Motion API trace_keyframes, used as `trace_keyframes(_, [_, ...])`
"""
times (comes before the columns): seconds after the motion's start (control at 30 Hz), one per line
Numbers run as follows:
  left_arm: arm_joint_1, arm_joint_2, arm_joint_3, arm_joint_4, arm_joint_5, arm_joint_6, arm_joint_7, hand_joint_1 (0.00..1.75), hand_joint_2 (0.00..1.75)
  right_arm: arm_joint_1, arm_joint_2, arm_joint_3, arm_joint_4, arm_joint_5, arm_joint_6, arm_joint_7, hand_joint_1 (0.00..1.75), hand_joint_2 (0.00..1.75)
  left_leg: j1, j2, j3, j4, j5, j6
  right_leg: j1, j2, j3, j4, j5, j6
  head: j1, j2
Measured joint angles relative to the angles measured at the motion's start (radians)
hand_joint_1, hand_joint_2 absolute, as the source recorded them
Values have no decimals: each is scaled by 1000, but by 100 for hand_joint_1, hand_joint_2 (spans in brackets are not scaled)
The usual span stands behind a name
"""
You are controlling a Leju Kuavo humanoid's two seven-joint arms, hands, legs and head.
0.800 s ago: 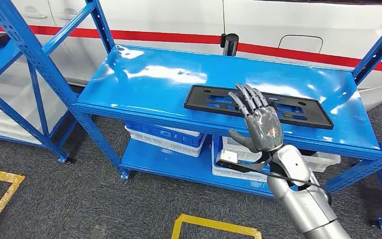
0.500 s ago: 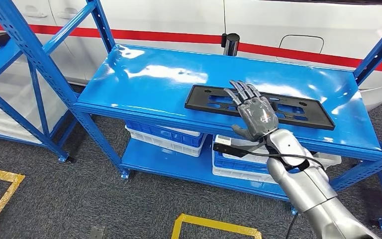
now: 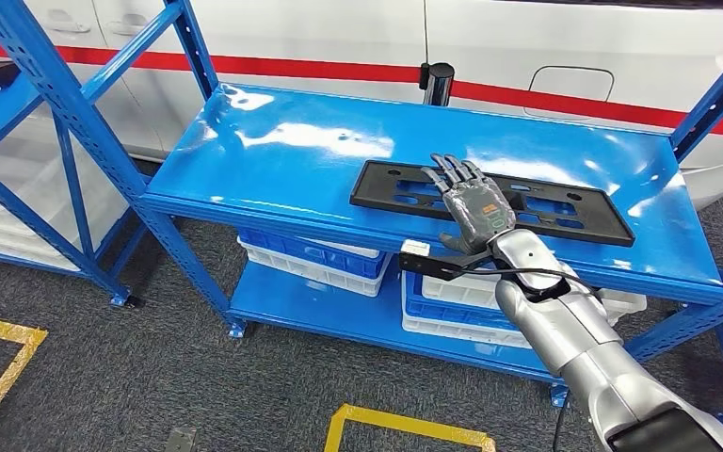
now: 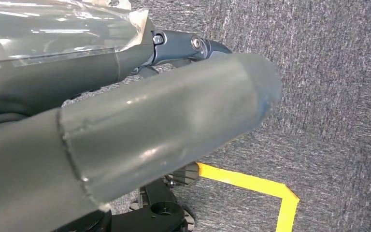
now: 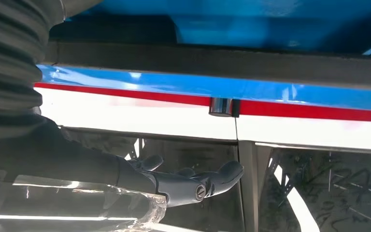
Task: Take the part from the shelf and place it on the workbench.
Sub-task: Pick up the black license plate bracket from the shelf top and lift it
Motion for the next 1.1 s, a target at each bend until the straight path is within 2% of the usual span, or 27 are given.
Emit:
trace_keyframes(0.63, [0,2,6,1,10,1,-13,0,0,-39,21,24,94,-10,-13,0,0,175,0,0,0,0,0,0,0,0,0,0,0,0,0,0])
trace_keyframes(0.73, [0,4,11,1,13,1,-20,0,0,-49,22,23,132,2,-30,21,0,175,0,0,0,0,0,0,0,0,0,0,0,0,0,0])
trace_keyframes(0.77, [0,5,11,1,13,1,-23,0,0,-51,23,22,145,14,-38,40,44,175,0,0,0,0,0,0,0,0,0,0,0,0,0,0])
trace_keyframes(0.87, [0,6,17,1,15,1,-53,0,131,-60,22,13,190,65,-67,117,175,175,0,0,0,1,0,0,0,0,0,0,0,0,0,0])
trace_keyframes(0.9, [1,6,20,1,18,6,-85,0,175,-62,20,8,205,81,-77,143,175,175,0,0,0,1,0,0,0,0,0,0,0,0,0,0])
trace_keyframes(0.97, [3,6,29,1,26,26,-196,0,175,-64,11,-6,234,102,-102,178,175,175,0,-1,0,2,0,0,0,-1,-1,0,0,0,0,0])
trace_keyframes(1.03, [4,5,39,1,32,59,-299,0,175,-63,-2,-25,254,108,-134,173,175,175,0,-1,-1,2,0,0,0,-1,0,0,0,0,0,0])
trace_keyframes(1.1, [4,5,48,1,33,87,-336,0,175,-62,-12,-46,268,117,-160,154,175,175,0,0,-1,2,0,0,0,-1,-1,0,0,0,0,0])
